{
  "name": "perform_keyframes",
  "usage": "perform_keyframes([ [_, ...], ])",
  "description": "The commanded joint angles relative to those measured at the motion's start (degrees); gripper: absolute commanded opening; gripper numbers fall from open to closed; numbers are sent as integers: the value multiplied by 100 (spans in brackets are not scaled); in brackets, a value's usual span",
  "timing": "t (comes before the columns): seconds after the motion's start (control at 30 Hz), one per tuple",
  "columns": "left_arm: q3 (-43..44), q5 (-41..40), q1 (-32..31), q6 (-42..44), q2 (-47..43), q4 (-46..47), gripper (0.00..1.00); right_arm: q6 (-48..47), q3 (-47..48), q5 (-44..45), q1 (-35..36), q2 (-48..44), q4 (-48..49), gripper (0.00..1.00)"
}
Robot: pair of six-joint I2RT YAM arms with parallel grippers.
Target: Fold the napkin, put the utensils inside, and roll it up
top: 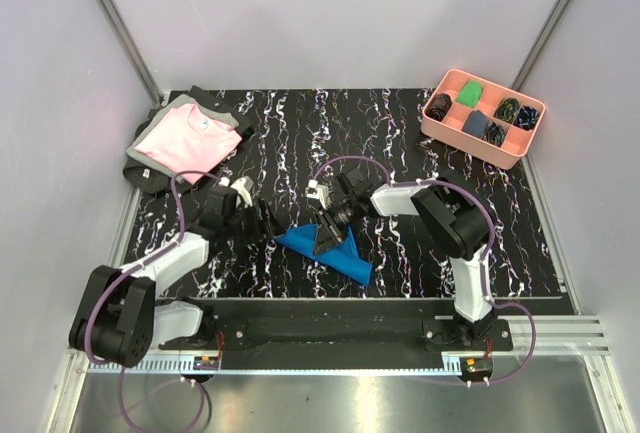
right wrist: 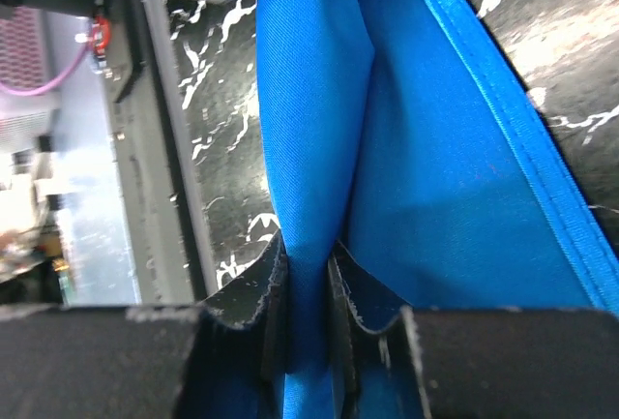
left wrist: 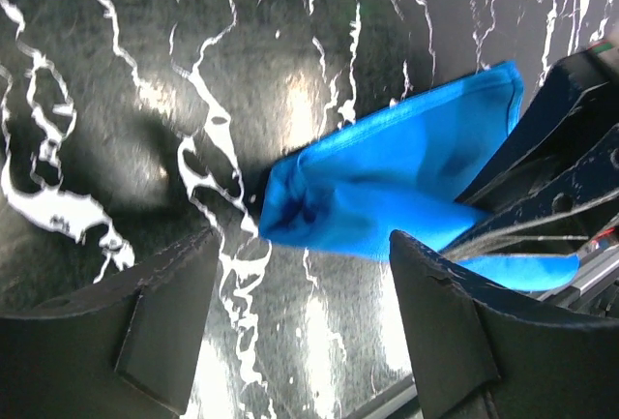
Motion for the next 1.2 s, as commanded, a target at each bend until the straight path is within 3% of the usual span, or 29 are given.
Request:
perform_keyframes([
  [0.0,-7,214,8,44,287,763,72,-103,-12,8,-5,482,-510,23],
  [0.17,-34,451,8,-9,621,1158,66,-94,59,34,-31,579,-572,23],
  [0.5,-262,847,-10,-105,789,1379,29,2,217,271,-110,702,-668,26],
  [0.53,-288,847,-10,-105,806,1387,20,11,217,315,-110,685,-668,29],
  [0.67,-210,689,-1,-105,920,1134,0,38,331,587,-128,509,-791,46],
  [0.87,177,416,-1,-9,1157,493,0,29,665,1193,-119,-236,-1310,70],
  [1.07,546,442,8,114,1448,26,0,-15,306,2326,-23,-1474,-1380,74],
  [1.17,713,468,25,132,1606,-141,0,-374,-27,3439,388,-2046,-1267,75],
])
